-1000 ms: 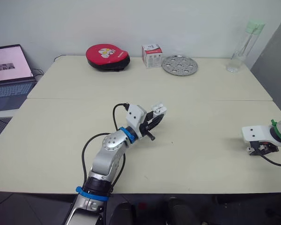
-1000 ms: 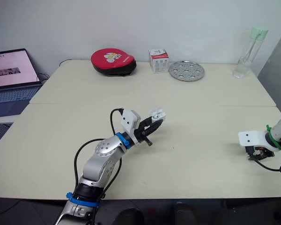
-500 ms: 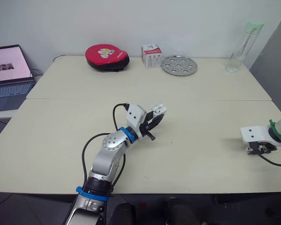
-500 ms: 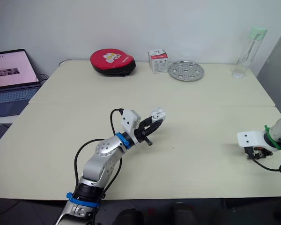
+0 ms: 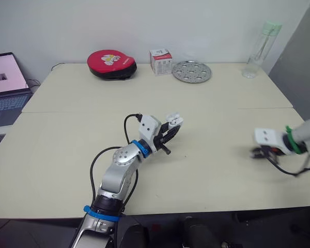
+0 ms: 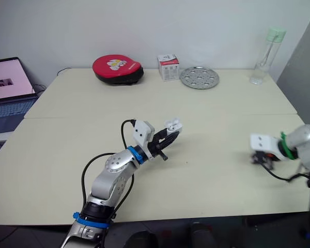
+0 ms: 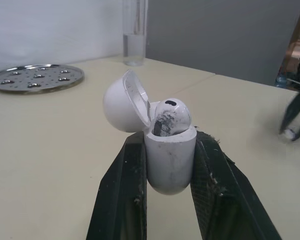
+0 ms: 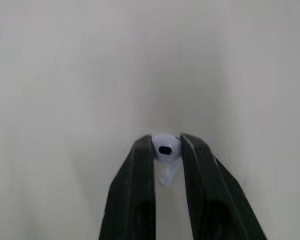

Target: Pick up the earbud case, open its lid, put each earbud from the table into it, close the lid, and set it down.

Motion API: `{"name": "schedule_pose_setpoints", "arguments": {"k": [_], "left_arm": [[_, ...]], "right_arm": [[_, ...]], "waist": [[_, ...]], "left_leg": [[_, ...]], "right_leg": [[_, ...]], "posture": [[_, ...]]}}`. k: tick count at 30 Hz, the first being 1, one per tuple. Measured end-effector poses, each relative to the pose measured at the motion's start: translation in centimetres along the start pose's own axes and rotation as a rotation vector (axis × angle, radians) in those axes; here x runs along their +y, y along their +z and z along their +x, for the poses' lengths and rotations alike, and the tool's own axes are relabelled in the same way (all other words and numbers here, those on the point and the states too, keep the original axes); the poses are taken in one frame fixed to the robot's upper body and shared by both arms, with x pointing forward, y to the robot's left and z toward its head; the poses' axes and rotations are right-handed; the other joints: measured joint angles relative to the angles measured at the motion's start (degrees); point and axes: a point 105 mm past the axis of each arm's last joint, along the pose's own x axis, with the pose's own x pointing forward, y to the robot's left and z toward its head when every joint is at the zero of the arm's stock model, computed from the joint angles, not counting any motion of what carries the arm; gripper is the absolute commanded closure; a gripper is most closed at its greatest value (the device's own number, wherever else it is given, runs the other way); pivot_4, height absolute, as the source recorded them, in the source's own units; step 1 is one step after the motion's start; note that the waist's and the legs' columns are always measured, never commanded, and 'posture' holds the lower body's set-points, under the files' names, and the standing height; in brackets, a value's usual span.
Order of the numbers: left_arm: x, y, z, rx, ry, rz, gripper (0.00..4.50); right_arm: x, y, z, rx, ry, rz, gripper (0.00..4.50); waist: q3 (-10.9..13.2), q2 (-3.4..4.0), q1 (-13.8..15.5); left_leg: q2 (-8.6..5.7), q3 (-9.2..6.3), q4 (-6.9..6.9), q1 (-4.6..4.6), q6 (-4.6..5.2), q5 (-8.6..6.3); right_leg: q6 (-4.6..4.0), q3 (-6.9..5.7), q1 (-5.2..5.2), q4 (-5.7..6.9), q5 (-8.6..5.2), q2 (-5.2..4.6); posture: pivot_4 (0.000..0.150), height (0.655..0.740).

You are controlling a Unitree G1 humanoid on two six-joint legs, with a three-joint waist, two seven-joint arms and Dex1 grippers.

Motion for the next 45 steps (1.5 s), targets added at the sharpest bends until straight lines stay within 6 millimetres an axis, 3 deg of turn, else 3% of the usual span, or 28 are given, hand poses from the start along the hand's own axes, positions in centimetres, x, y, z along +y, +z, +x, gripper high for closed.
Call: {"name": "schedule_pose_setpoints", "arguments": {"k": [2,5,7,9,14,19,28,42,45], "left_arm": [[0.0,0.1,0.3,-0.003,-0.004,-0.003,3.74],[0.0,0.5,0.8,-0.025,-0.008,-0.041,3.74],[0.6,0.9,0.7,-0.036,0.002,-0.049,3.74],[0.9,1.4,0.7,-0.043,-0.008,-0.058,3.74],[-0.1,2.6,1.5,-0.069,-0.109,-0.088,3.74],[-0.9,2.8,1.6,-0.060,-0.188,-0.093,3.74],[-1.4,3.2,1.7,-0.063,-0.233,-0.078,3.74],[-2.0,3.1,1.9,-0.057,-0.254,-0.076,3.74],[-2.0,3.0,1.9,-0.053,-0.255,-0.077,3.74]], "right_arm": [[-1.7,6.8,0.2,-0.344,-0.117,0.128,4.11],[-2.4,14.5,-2.8,-0.754,-0.231,0.225,4.11],[-1.5,17.0,-4.4,-0.900,-0.263,0.253,4.11],[-0.1,18.1,-4.4,-0.967,-0.273,0.297,4.11],[1.9,19.2,-3.1,-1.011,-0.291,0.378,4.11],[3.3,18.5,-1.3,-0.975,-0.309,0.383,4.11],[3.6,16.6,0.2,-0.865,-0.382,0.332,4.11],[3.8,15.6,0.5,-0.809,-0.392,0.284,4.11],[4.0,15.3,0.6,-0.798,-0.380,0.289,3.09]], "waist": [[0.0,0.04,-0.1],[0.0,0.06,0.7],[0.0,0.04,1.5],[0.0,0.04,2.0],[0.0,0.04,2.1],[0.0,0.04,1.9],[0.0,0.04,1.9],[0.0,0.03,1.9],[0.0,0.02,1.9]], "left_leg": [[0.03,-0.03,0.00,-0.01,-0.04,0.00],[0.04,-0.37,0.05,-0.17,-0.09,-0.02],[-0.09,-0.67,0.06,-0.41,-0.10,-0.03],[-0.18,-0.70,0.06,-0.53,-0.08,-0.05],[-0.37,-0.76,0.16,-0.73,0.08,-0.13],[-0.32,-0.95,0.15,-0.73,0.09,-0.13],[-0.28,-1.01,0.14,-0.74,0.10,-0.13],[-0.28,-1.05,0.14,-0.76,0.10,-0.13],[-0.28,-1.05,0.14,-0.77,0.10,-0.13]], "right_leg": [[-0.01,0.00,-0.07,0.16,0.00,0.02],[-0.20,-0.27,-0.17,0.15,0.10,0.01],[-0.20,-0.22,-0.16,0.06,0.10,0.01],[-0.20,-0.19,-0.15,-0.11,0.10,0.00],[-0.15,-0.22,-0.18,-0.18,0.10,-0.01],[0.11,-0.35,-0.17,-0.13,-0.05,0.16],[0.13,-0.40,-0.17,-0.16,-0.08,0.25],[0.15,-0.44,-0.17,-0.19,-0.09,0.26],[0.15,-0.43,-0.17,-0.20,-0.09,0.26]], "posture": [[0.150,0.7400],[0.150,0.7400],[0.150,0.7400],[0.150,0.7400],[0.150,0.7400],[0.150,0.7400],[0.150,0.7400],[0.150,0.7400],[0.150,0.7400]]}}
